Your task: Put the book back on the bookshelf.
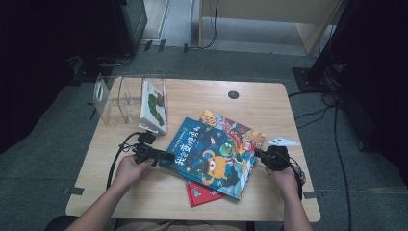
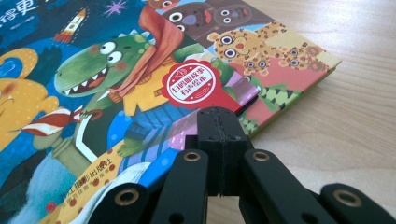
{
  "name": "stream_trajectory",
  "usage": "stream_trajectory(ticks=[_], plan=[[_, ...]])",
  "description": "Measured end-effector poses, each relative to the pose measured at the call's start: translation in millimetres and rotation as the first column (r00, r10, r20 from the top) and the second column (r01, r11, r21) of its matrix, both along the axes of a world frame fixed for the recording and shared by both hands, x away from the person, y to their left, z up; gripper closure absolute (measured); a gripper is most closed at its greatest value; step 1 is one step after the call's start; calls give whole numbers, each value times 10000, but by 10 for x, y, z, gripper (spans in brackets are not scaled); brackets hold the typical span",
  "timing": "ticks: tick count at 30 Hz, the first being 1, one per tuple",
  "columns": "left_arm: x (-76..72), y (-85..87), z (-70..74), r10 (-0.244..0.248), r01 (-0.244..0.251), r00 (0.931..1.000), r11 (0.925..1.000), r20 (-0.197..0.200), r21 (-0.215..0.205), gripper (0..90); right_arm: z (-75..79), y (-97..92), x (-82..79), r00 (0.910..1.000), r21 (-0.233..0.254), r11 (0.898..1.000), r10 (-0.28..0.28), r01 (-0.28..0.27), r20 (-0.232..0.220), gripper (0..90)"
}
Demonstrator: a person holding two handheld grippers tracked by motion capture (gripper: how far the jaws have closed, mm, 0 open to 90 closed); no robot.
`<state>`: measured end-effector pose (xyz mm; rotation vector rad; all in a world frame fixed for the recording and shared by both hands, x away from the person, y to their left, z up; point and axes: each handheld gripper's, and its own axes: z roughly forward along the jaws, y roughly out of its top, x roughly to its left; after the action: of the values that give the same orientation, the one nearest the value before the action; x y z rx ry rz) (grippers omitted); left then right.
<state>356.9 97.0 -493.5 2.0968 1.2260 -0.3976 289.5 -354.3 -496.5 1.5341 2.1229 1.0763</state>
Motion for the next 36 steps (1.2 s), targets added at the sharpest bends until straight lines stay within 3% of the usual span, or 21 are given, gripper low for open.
stream_trajectory(ticks=[15,20,23,24,28,30,32,33,34,36], plan=[[-78,-17,-26,95,-96,9999,9998,-106,-146,484,-13,41,158,9997,-95,9997,-244,244,53,900],[-83,8,-8,398,-397,9992,9992,20,-93,500,-22,52,206,9996,-135,9996,-257,259,118,900],[-57,89,19,584,-584,9983,9983,3,13,496,-18,51,219,9996,-167,9995,-273,274,99,900],[-43,146,51,673,-675,9976,9976,160,120,494,-8,55,220,9996,-162,9995,-258,259,74,900],[1,292,115,1173,-1168,9929,9929,215,-230,491,21,58,215,9992,-155,9992,-373,376,148,900],[35,382,134,1326,-1330,9906,9910,323,118,484,52,36,223,9978,76,9979,-644,645,-164,900],[62,452,114,1451,-1473,9885,9876,429,543,482,69,28,229,9966,277,9966,-766,775,-319,900],[62,452,114,1451,-1473,9885,9876,429,543,481,69,28,229,9966,277,9966,-766,775,-319,900],[72,460,93,1382,-1427,9888,9860,556,858,479,78,31,229,9952,426,9946,-928,941,-326,900],[82,462,67,1359,-1406,9891,9858,566,917,479,78,42,229,9948,505,9942,-929,950,-425,900]])
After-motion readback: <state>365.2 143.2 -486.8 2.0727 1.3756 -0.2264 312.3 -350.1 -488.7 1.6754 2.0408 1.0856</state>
